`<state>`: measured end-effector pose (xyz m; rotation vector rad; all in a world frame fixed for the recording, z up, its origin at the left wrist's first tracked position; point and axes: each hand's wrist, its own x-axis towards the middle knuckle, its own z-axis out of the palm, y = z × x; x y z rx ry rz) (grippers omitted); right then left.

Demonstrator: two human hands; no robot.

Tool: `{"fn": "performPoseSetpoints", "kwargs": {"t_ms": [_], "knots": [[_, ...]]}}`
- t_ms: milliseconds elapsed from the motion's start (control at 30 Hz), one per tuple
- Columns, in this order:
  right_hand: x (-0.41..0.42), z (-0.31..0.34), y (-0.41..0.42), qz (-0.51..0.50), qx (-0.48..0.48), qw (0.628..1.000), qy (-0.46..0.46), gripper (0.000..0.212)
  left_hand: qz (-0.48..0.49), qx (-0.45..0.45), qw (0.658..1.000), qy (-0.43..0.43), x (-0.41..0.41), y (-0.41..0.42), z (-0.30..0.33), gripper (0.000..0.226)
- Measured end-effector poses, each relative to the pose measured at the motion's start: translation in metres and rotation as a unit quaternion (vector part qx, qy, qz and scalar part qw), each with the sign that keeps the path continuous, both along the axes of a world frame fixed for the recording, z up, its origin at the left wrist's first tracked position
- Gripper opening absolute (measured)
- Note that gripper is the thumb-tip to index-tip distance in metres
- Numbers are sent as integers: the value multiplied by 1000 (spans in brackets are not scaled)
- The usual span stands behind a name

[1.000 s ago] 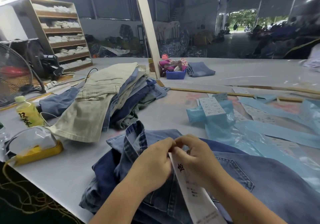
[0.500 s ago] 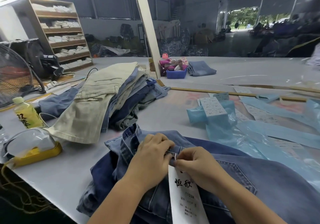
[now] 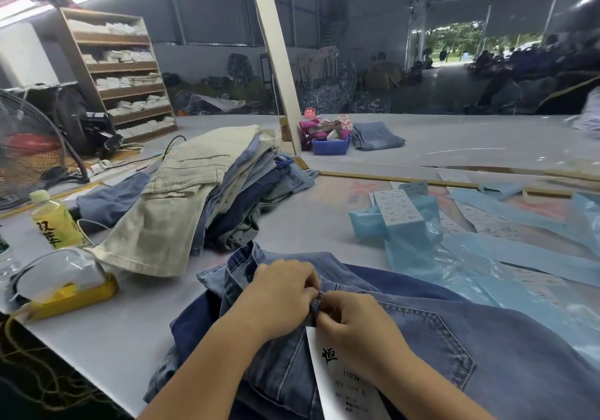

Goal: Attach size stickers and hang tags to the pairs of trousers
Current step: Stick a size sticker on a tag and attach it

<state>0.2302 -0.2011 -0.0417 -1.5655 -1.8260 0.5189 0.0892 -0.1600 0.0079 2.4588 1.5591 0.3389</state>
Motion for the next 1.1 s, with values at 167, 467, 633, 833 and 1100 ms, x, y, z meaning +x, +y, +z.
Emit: {"fn": "performPoseSetpoints", "kwargs": {"t_ms": [167,467,633,833,1100], "knots": [[-7,-6,-4,-28,121,991,-50,19,8,-165,970,-180,-8,0,3,16],[-9,-12,-8,-65,231,969,-54,16,29,-206,950,-233,-15,2,13,27],[-8,-14,-10,-56,288,953,-73,13,6,-265,924,-275,-21,5,15,32],[-7,-19,-11,-49,317,944,-81,10,5,-227,931,-285,-16,1,-1,28],[-6,-20,-11,-33,286,956,-55,5,-25,-276,922,-271,-27,5,2,9]]}}
